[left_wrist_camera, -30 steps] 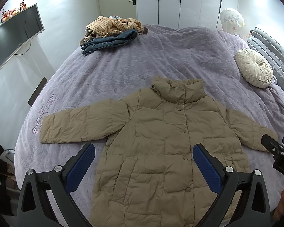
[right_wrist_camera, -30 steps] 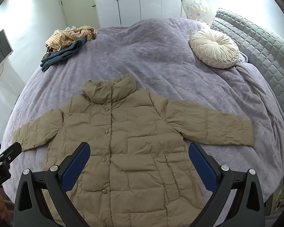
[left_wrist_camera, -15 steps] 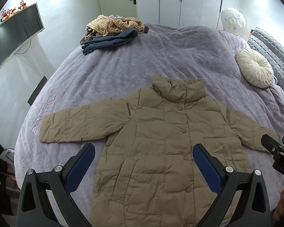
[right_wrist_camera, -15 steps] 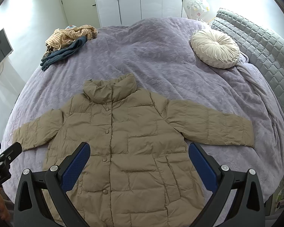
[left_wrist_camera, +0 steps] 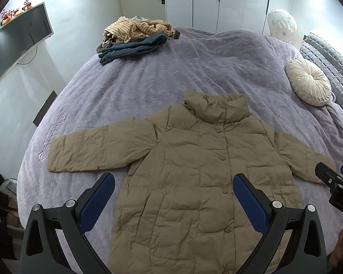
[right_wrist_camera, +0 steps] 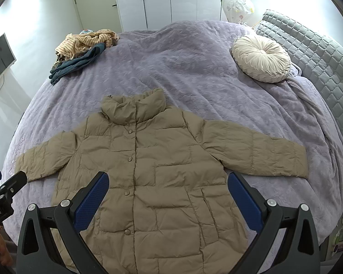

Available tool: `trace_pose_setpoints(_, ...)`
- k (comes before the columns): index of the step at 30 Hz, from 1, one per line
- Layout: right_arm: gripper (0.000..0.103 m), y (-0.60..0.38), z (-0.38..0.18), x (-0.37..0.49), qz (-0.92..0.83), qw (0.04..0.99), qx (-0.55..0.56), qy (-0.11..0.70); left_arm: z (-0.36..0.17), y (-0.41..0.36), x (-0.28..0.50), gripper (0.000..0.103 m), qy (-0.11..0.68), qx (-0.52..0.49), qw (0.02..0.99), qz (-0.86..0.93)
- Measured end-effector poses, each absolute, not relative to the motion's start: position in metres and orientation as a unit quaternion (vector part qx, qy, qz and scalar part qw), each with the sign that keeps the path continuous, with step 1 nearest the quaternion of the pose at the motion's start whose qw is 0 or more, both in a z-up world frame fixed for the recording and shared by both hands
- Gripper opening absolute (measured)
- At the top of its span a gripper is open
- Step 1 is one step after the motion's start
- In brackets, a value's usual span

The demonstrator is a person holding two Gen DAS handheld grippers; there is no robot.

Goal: Fold large clothes

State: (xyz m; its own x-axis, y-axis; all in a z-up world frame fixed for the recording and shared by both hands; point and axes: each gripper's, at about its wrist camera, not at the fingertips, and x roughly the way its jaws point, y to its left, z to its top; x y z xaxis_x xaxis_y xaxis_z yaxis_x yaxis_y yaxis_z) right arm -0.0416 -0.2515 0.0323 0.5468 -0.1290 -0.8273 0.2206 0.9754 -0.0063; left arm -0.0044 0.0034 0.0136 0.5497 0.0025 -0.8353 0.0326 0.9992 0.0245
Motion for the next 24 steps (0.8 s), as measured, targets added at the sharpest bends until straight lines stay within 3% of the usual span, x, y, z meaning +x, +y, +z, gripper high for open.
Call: trace_pose_setpoints(24,0.103,-0.2528,0.0347,-0.0393,-0.099,0.878,0.049,0.466,0.0141,0.0034,-0.0038,0.103,0.475,0.018,0.880,-0.009)
